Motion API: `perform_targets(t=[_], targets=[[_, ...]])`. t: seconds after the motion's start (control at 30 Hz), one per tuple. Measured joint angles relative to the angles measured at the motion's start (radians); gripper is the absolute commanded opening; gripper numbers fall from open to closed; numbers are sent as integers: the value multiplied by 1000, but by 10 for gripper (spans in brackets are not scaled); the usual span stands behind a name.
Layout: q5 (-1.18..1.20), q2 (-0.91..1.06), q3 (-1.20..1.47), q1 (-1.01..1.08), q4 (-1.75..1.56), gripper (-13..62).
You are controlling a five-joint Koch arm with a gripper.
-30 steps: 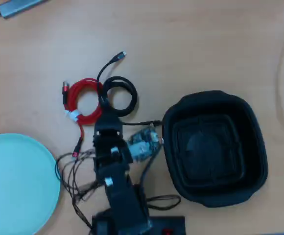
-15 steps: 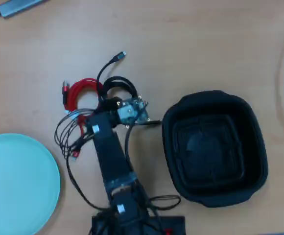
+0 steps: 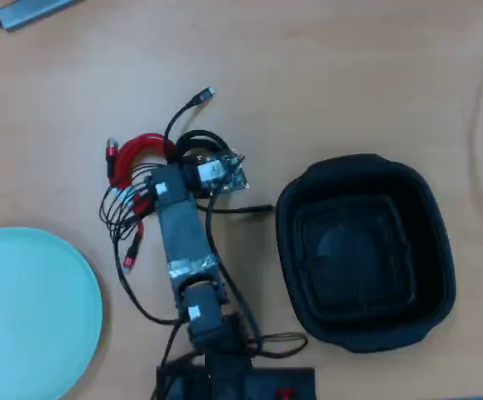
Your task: Put a black charging cable in a black bowl and put a red charging cable in a green bowl
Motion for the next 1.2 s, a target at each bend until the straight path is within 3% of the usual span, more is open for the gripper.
perform_targets(t=[0.47,1.2], targets=[[-44,-193,-118,15,-66,503],[-48,-216,-118,49,-14,500]])
